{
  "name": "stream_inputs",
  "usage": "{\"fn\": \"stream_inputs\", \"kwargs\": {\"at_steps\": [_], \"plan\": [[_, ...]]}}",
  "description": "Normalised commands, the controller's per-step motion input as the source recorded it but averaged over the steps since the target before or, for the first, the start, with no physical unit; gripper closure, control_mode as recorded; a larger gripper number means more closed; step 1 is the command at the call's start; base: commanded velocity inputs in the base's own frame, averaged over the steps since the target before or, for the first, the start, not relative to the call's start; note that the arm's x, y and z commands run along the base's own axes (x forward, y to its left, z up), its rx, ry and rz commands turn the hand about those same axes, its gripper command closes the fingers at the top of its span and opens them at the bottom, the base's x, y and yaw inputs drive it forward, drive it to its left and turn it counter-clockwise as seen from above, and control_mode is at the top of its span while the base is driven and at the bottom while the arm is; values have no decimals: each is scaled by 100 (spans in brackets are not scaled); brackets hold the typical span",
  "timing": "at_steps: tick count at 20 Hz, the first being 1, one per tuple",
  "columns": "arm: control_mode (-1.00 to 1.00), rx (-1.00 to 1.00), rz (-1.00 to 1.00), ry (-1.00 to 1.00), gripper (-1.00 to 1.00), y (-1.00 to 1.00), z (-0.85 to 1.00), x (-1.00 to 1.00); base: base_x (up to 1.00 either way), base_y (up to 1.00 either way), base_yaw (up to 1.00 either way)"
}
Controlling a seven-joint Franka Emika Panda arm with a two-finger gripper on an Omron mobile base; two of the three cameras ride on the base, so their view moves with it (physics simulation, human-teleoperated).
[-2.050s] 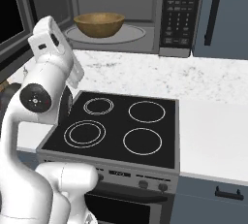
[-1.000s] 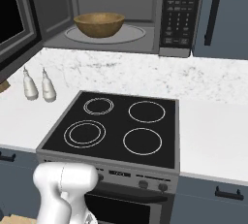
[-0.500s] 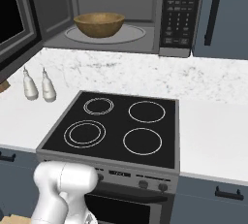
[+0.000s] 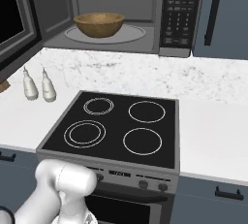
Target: Open the microwave, place the bowl with waffle inside the microwave, then close the microwave door and turn it on.
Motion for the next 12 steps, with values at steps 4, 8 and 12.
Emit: {"fn": "stream_inputs", "kwargs": {"at_steps": [4, 8, 12], "plan": [[-100, -4, -25, 0, 100, -23, -4, 100, 0, 0, 0], [-100, 0, -19, 0, 100, -97, 0, 100, 0, 0, 0], [-100, 2, -6, -14, 100, -100, 0, 24, 0, 0, 0]]}}
